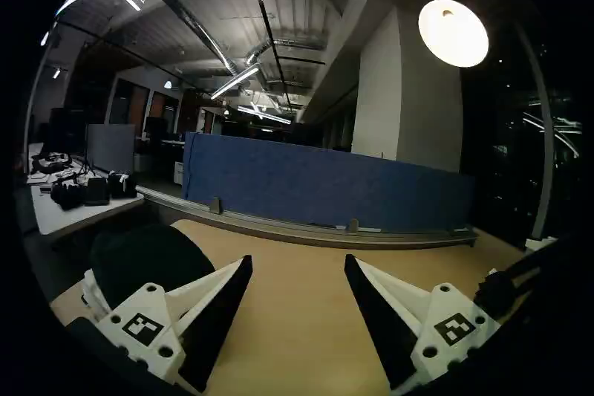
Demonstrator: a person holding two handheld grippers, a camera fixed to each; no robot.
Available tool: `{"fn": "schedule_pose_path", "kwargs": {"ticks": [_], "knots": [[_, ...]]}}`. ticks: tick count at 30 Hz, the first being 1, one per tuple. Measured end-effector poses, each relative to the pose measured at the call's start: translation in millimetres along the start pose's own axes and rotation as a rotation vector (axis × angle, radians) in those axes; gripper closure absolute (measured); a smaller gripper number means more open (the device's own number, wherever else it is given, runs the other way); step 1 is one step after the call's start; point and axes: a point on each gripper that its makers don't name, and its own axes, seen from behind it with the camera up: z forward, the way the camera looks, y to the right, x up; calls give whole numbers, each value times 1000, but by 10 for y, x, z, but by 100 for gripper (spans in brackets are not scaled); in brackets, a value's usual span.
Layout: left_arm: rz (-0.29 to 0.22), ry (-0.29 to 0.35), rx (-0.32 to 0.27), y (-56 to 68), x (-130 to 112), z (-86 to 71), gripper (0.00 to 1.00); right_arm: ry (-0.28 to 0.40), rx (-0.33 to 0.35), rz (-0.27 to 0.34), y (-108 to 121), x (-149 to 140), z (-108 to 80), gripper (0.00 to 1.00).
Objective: Fold towel
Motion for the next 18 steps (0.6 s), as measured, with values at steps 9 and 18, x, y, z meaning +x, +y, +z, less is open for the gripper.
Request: {"fn": "schedule_pose_path", "kwargs": {"ticks": [9, 18], "knots": [[16, -2, 4, -68, -181, 98, 8, -8, 7, -41, -123, 23, 7, 0], [49, 29, 12, -150, -418, 196, 8, -23, -21, -39, -84, -103, 18, 0]]}}
